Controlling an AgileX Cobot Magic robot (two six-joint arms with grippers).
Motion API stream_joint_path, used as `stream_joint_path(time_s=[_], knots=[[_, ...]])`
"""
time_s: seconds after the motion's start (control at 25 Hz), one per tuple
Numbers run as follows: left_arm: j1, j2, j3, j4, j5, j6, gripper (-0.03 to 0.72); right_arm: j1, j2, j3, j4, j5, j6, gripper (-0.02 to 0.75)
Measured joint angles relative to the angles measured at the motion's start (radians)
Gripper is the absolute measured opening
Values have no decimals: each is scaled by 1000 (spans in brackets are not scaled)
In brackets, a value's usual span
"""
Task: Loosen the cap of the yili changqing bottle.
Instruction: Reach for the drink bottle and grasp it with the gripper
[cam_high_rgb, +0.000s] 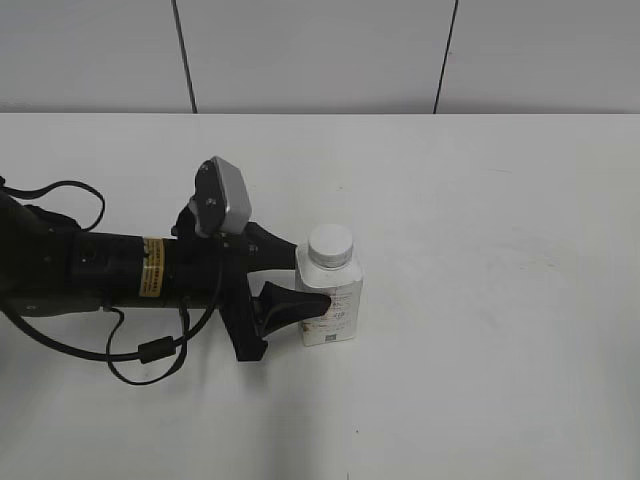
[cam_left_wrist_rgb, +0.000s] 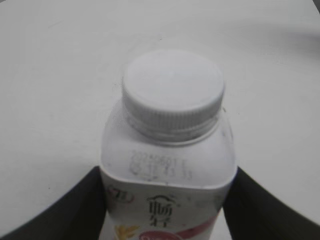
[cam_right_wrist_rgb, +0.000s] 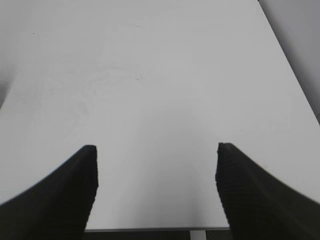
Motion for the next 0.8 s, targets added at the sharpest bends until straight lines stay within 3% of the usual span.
stream_joint_path(time_s=[0.16, 0.8], knots=[[0, 0, 0, 1, -1, 0, 405, 0, 0, 0, 0, 0, 0, 578], [0, 0, -1, 12, -1, 0, 397, 0, 0, 0, 0, 0, 0, 578]])
